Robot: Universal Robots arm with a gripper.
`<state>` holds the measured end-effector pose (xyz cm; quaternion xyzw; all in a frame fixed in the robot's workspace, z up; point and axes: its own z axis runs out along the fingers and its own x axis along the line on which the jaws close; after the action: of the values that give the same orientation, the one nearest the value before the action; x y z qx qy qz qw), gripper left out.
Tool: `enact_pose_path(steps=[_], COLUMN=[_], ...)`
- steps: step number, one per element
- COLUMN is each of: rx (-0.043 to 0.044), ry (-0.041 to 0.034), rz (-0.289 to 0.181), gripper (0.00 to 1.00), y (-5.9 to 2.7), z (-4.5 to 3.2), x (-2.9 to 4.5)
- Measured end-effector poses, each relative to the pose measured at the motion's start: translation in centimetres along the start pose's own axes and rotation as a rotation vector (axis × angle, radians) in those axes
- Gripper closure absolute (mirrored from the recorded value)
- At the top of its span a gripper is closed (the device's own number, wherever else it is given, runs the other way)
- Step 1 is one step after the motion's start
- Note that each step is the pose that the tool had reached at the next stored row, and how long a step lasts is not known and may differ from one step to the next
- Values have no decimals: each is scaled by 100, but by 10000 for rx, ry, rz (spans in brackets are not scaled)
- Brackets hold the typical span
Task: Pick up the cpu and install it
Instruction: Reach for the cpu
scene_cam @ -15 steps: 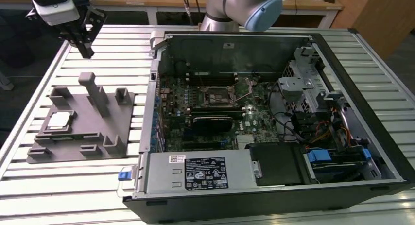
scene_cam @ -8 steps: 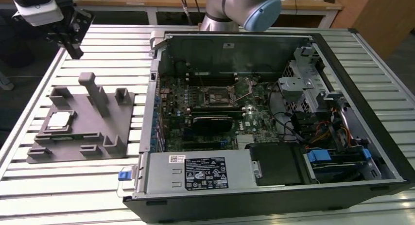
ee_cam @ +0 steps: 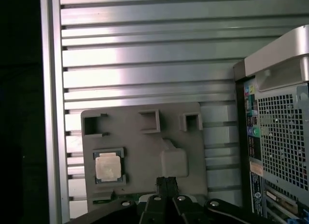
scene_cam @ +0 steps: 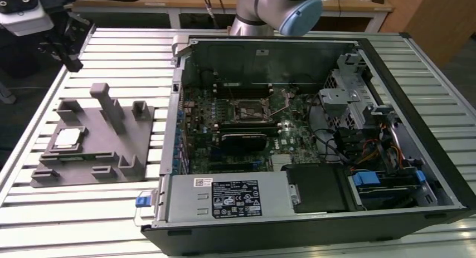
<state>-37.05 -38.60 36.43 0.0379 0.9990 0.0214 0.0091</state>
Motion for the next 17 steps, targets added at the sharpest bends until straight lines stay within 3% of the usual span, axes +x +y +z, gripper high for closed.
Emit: enact_pose_path(steps=[10,17], rx=[1,3], ry=[6,20], rz=[1,1], gripper=[89,89], y=[-47,-61], z=[10,17], x=[430,602])
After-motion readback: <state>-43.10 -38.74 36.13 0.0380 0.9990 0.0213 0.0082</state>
